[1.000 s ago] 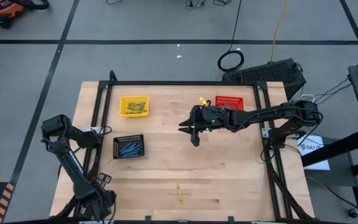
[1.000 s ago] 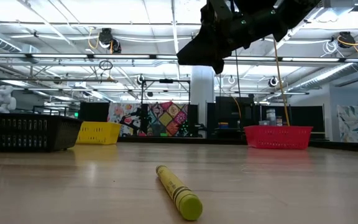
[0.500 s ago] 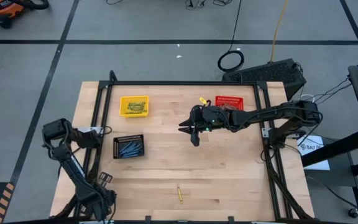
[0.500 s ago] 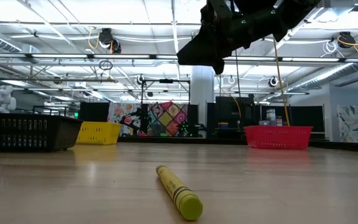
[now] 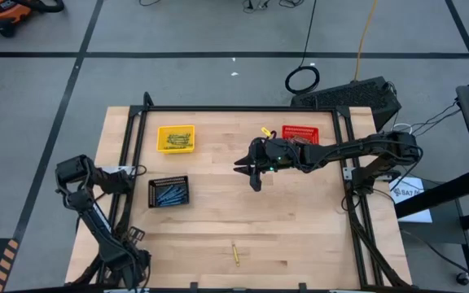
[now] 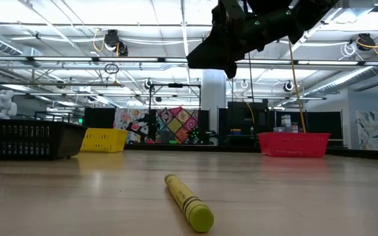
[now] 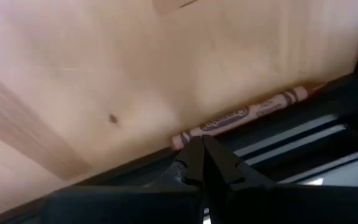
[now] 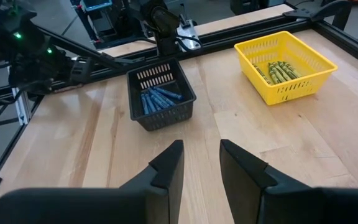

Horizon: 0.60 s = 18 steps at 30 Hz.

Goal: Sort crayons
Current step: Put the brown crayon into the red bin

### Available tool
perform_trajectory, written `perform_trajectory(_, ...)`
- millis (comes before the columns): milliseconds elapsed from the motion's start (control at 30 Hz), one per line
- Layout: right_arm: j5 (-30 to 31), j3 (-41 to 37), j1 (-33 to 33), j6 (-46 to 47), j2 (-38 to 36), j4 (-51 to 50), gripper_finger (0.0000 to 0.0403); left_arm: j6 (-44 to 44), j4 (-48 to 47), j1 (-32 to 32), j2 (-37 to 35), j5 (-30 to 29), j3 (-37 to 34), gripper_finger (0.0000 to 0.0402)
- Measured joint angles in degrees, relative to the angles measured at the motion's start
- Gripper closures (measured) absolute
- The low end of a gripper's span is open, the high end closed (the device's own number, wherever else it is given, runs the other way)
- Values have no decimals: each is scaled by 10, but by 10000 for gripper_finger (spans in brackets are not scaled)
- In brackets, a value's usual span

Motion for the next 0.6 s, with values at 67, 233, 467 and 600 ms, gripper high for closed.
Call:
perform_trajectory(67, 0, 0, 0, 0, 0, 0, 312, -13, 0, 0, 0, 14, 5, 401)
perform_trajectory(233, 0, 0, 0, -1, 0, 0, 312, -25, 11, -2, 0, 19, 5, 401)
perform_trajectory(467, 0, 0, 0, -1, 0, 0, 312, -23, 37, -4, 0, 45, 0, 401)
perform_trajectory(600, 0, 0, 0, -1, 0, 0, 312, -17, 88, -3, 0, 61, -21, 402)
